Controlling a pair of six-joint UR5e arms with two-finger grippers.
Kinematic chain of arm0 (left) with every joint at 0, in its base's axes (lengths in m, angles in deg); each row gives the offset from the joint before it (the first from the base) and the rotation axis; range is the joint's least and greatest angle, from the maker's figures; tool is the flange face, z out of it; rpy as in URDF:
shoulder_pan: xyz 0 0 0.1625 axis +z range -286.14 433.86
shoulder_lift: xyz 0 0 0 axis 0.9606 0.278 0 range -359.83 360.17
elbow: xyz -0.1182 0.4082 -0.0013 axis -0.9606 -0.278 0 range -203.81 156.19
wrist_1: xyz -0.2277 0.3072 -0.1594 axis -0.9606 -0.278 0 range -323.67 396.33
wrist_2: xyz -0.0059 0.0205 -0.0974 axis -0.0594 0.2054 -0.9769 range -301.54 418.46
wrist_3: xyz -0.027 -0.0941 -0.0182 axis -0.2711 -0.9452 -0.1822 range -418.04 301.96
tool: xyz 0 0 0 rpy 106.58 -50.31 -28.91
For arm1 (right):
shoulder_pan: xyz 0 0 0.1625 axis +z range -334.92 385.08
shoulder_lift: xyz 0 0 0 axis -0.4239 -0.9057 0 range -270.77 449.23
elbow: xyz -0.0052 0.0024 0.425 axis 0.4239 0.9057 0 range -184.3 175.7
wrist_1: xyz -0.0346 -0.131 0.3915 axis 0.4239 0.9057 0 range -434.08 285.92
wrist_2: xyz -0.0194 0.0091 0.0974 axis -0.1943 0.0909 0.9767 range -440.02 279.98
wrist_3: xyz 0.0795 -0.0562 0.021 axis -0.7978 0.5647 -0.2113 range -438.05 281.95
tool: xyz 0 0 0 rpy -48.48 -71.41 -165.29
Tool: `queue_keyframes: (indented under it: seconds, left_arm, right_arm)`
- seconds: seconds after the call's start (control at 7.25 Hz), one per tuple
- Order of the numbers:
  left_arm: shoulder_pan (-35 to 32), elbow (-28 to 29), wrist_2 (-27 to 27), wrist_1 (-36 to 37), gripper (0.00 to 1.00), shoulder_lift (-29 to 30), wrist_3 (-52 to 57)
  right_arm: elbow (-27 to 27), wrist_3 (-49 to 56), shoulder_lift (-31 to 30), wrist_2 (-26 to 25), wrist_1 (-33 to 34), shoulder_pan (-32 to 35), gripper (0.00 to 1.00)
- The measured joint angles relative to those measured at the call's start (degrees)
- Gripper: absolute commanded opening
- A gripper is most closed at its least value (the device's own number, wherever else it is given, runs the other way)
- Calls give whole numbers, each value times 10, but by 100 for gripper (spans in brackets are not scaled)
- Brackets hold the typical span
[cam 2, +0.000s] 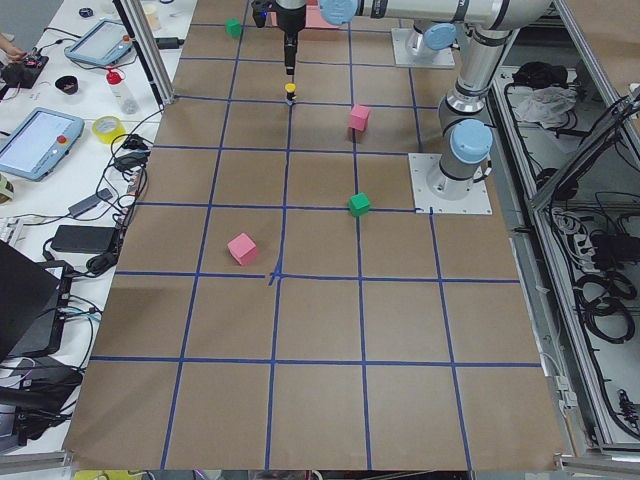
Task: Align button upright
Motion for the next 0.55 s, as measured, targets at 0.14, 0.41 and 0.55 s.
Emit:
queue_keyframes:
  seconds: [0.14,0.41,0.55]
  left_arm:
    - [0,-3,0,1,100,-2,0]
    - [0,-5,-1,2,100,-2,-1]
    - [0,-5,-1,2,100,-3,-1]
  right_arm:
    - [0,1,0,-2,0,0,100]
    - [0,4,0,-3,0,0,100]
    - [0,6,0,-4,0,0,100]
